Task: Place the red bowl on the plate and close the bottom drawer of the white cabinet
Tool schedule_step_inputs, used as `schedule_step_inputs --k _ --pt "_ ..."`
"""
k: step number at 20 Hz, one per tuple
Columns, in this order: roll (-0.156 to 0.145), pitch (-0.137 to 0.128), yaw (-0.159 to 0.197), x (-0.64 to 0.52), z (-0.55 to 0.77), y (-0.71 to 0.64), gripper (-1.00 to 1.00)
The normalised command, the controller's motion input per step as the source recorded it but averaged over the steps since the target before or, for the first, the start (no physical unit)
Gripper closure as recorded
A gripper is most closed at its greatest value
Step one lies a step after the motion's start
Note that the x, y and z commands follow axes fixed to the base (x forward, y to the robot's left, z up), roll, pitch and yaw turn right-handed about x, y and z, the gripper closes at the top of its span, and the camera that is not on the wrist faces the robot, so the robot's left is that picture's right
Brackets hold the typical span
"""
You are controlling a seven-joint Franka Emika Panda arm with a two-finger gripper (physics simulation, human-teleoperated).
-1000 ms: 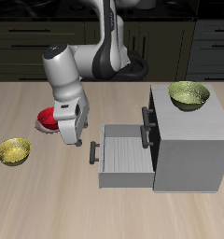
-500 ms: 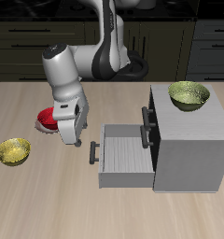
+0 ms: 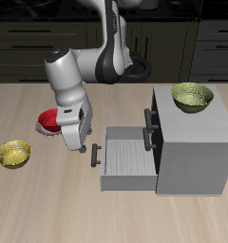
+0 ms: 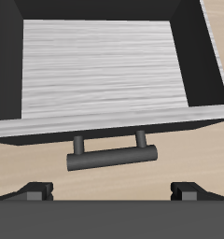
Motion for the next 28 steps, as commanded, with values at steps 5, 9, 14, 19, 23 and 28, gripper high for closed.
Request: schedule_step_inputs --k 5,9,14,19,23,28 --pt "0.014 -0.025 -0.005 0.13 0.00 0.07 -1.00" --pt "0.009 -0.003 -0.011 0.05 -0.05 0.04 -1.00" --pt "0.010 -0.008 0.011 0.07 -0.09 0.05 -1.00" --pt "0.011 0.040 0.003 -0.02 -0.14 0.04 -1.00" --pt "-0.001 0.006 0.004 -0.02 -0.09 -0.02 -1.00" --pt "-0.002 -0.006 0.007 0.01 -0.04 0.00 -1.00"
